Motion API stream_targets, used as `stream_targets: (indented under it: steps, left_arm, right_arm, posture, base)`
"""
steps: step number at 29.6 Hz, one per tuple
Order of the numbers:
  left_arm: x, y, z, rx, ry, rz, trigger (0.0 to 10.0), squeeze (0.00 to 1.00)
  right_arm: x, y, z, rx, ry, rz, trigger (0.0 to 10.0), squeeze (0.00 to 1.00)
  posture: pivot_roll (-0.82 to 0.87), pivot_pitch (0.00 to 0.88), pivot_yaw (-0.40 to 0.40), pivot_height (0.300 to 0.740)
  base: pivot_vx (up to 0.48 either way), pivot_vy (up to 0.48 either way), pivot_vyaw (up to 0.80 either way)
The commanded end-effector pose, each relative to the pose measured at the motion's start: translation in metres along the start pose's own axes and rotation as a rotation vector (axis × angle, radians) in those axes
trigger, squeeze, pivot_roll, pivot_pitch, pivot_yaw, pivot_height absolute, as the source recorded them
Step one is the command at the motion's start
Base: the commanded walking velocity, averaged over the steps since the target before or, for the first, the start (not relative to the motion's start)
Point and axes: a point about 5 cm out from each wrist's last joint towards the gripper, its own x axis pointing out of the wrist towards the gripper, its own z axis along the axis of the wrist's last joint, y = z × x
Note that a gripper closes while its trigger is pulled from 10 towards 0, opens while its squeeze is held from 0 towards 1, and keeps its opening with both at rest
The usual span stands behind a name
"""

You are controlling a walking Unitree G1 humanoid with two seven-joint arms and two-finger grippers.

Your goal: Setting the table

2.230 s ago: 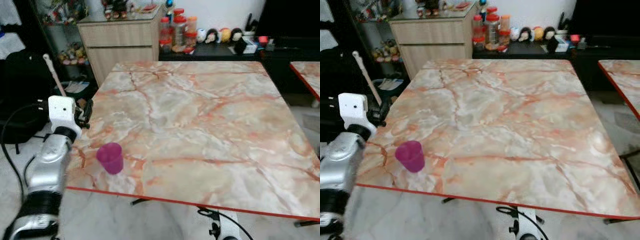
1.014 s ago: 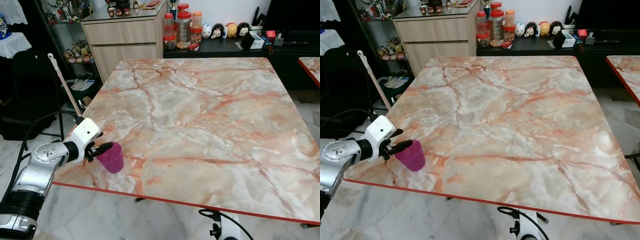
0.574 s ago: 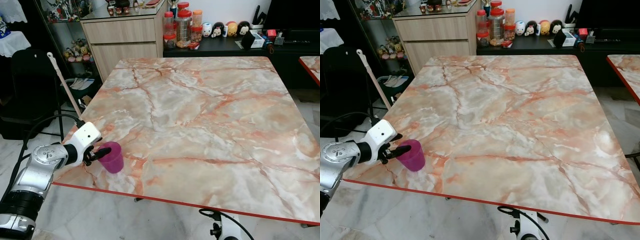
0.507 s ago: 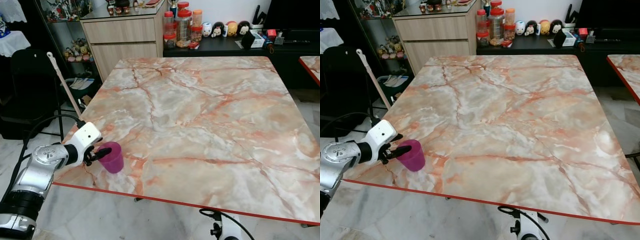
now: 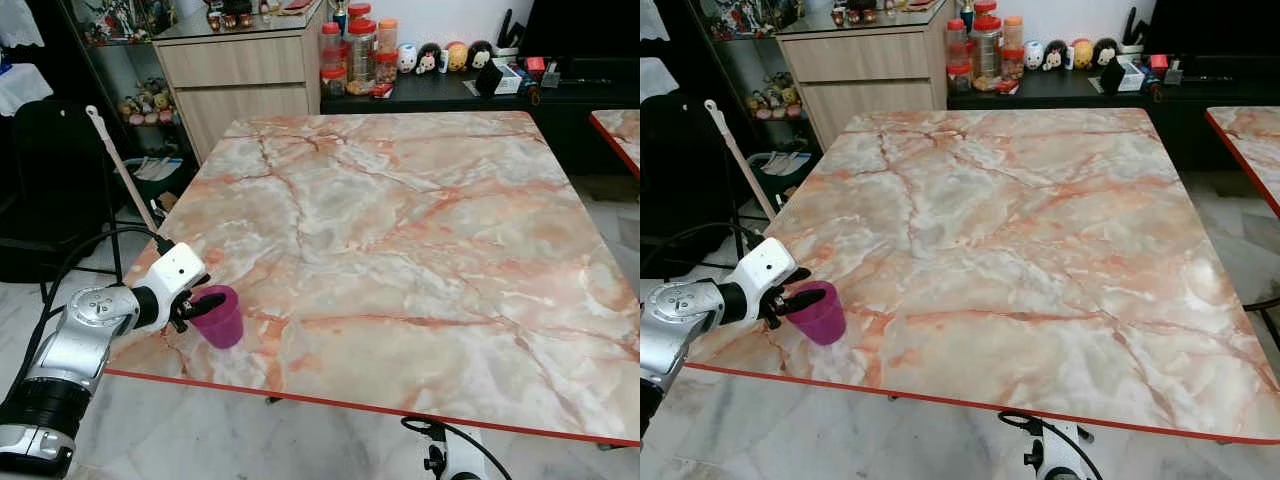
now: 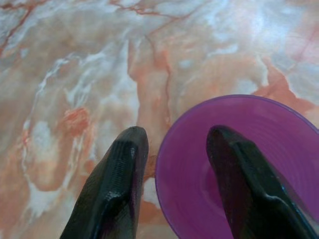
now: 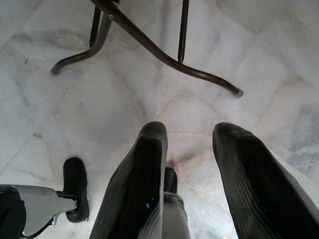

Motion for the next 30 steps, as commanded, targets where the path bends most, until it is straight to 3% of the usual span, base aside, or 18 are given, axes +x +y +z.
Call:
stream_targets:
  steps: [1,14,15,16,30]
  left_arm:
    - [-0.0036,0.0023,-0.0015,0.021,0.026,-0.007,9.7,0.00]
    - [-0.0029,0.0004,-0.0041,0.028,0.049,-0.041,10.0,0.00]
    - [-0.0032,0.0006,-0.0042,0.027,0.050,-0.043,8.5,0.00]
    - [-0.0036,0.0009,-0.0043,0.023,0.048,-0.044,0.1,0.00]
    - [-0.0070,0.0026,-0.0054,0.020,0.053,-0.044,0.0,0.00]
  right_arm:
    - [-0.0002,0.0028,-0.0006,0.018,0.001,0.002,10.0,0.00]
    - [-0.0002,0.0024,-0.0007,0.021,0.000,0.000,10.0,0.00]
    - [-0.0003,0.0024,-0.0008,0.022,0.001,0.000,10.0,0.00]
    - [-0.0003,0.0024,-0.0009,0.022,0.001,-0.001,10.0,0.00]
    - [-0.0005,0.0009,-0.0022,0.025,0.006,-0.005,10.0,0.00]
  posture:
    - [0.06,0.000,0.089,0.740]
    - [0.06,0.000,0.091,0.740]
    - [0.06,0.000,0.091,0.740]
    - [0.06,0.000,0.091,0.740]
    - [0.06,0.000,0.089,0.740]
  base:
    - [0.000,0.000,0.00]
    - [0.000,0.000,0.00]
    - [0.000,0.000,0.00]
    - [0.000,0.000,0.00]
    - [0.000,0.000,0.00]
